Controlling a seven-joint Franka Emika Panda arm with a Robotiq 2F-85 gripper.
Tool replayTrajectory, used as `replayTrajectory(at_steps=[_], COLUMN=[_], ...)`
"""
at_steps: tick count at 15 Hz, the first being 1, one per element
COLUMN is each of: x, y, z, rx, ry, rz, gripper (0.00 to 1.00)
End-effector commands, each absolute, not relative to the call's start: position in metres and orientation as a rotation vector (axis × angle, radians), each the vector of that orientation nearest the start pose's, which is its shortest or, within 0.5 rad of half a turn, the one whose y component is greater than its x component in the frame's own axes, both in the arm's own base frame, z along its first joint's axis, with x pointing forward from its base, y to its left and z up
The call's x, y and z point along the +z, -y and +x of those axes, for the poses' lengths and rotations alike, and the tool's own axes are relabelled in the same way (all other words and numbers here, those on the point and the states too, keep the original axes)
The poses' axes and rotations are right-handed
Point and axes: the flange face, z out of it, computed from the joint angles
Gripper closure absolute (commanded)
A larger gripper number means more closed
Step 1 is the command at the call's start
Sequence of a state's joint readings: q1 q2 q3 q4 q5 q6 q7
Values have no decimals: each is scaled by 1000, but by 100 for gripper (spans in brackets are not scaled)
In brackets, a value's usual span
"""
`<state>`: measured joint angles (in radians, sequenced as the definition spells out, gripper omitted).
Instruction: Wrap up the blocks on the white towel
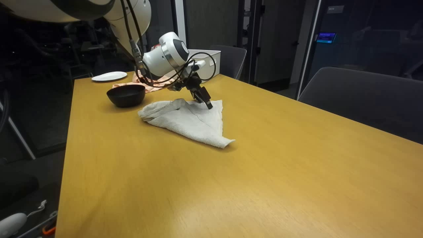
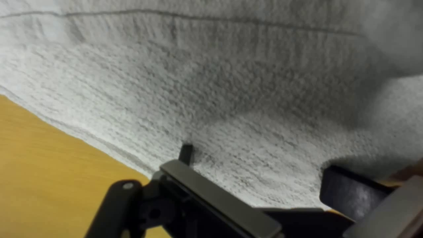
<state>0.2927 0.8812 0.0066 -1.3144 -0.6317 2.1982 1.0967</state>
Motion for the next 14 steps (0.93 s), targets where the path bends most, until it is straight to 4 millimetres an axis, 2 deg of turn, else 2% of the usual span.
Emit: replayTrajectory(at_steps=[1, 6, 9, 12, 14], x=[214, 216, 214, 214, 218], y=[-197, -197, -197, -197, -196], z=[731, 731, 730, 730, 729], rx=[-584, -609, -614, -613, -620], ry=[-689, -690, -694, -707, -721], rz=[-3333, -3305, -3299, -3294, -3301], gripper=[34, 73, 92, 97, 93])
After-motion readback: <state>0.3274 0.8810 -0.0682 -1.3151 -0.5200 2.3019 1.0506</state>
